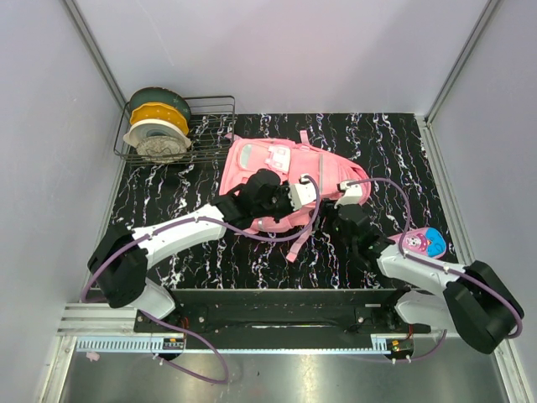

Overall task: Pack the student bag
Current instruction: Zip the student bag at the center of the board.

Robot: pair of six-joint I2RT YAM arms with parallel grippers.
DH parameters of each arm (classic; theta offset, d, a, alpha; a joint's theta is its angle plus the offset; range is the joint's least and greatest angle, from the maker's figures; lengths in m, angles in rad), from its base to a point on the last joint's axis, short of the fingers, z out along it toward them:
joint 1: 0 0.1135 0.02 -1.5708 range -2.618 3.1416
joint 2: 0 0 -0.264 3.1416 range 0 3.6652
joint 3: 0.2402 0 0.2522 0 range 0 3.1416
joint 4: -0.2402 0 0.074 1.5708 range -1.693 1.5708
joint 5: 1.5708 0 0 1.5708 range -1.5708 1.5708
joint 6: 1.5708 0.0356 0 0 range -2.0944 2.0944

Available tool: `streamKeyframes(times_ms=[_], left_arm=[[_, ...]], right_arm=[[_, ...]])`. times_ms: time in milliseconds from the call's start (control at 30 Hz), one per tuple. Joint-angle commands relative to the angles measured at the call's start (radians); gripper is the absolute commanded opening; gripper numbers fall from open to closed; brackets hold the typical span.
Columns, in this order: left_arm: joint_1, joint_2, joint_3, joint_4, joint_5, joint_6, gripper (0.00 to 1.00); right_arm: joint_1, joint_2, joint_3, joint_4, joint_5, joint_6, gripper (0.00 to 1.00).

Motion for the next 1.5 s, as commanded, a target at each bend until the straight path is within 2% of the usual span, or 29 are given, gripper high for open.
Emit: streamKeyframes(times_ms=[0, 133, 167, 200, 233, 267, 433, 500, 600, 833, 933, 1033, 1133, 1200, 1300, 1400, 1467], left_arm=[[-0.019, -0.049, 0.063, 0.096, 0.098, -0.012, 0.00], [-0.017, -0.051, 0.063, 0.093, 0.102, -0.006, 0.00], [-0.017, -0.049, 0.063, 0.093, 0.102, -0.006, 0.00], [-0.017, -0.051, 0.063, 0.093, 0.105, -0.006, 0.00], [-0.017, -0.049, 0.063, 0.093, 0.107, -0.009, 0.00], [-0.017, -0.046, 0.065, 0.093, 0.104, -0.009, 0.00], [-0.019, -0.043, 0.071, 0.093, 0.095, -0.009, 0.00], [-0.017, -0.042, 0.072, 0.093, 0.093, -0.009, 0.00], [-0.017, -0.043, 0.075, 0.093, 0.095, -0.010, 0.00], [-0.019, -0.049, 0.071, 0.093, 0.087, -0.006, 0.00], [-0.017, -0.052, 0.068, 0.093, 0.084, -0.004, 0.00], [-0.017, -0.057, 0.063, 0.093, 0.085, -0.006, 0.00], [-0.017, -0.062, 0.060, 0.093, 0.085, -0.004, 0.00], [-0.019, -0.063, 0.060, 0.093, 0.088, -0.003, 0.00], [-0.017, -0.066, 0.063, 0.093, 0.091, -0.001, 0.00], [-0.017, -0.074, 0.058, 0.093, 0.088, -0.001, 0.00], [-0.017, -0.074, 0.054, 0.093, 0.085, 0.003, 0.00]], right_arm=[[0.008, 0.065, 0.024, 0.094, -0.033, 0.035, 0.62], [0.012, 0.106, 0.026, 0.144, -0.042, 0.009, 0.55], [0.012, 0.112, 0.020, 0.172, -0.046, -0.006, 0.48], [0.012, 0.120, 0.018, 0.184, -0.057, -0.011, 0.45], [0.014, 0.122, 0.018, 0.190, -0.075, -0.015, 0.45], [0.014, 0.120, 0.018, 0.192, -0.083, -0.014, 0.53], [0.026, 0.114, 0.004, 0.201, -0.074, -0.012, 0.53], [0.026, 0.119, 0.004, 0.198, -0.065, -0.012, 0.47], [0.028, 0.131, 0.015, 0.183, -0.054, -0.011, 0.32], [0.045, 0.113, 0.007, 0.157, 0.029, 0.005, 0.15], [0.045, 0.102, 0.012, 0.143, 0.030, 0.002, 0.12], [0.045, 0.112, 0.017, 0.129, 0.050, 0.008, 0.34], [0.046, 0.131, 0.020, 0.131, 0.050, 0.006, 0.33], [0.046, 0.142, 0.023, 0.131, 0.043, 0.006, 0.18], [0.046, 0.152, 0.030, 0.124, 0.040, 0.005, 0.06], [0.046, 0.149, 0.030, 0.114, 0.062, 0.008, 0.00], [0.046, 0.131, 0.032, 0.092, 0.072, 0.011, 0.00]])
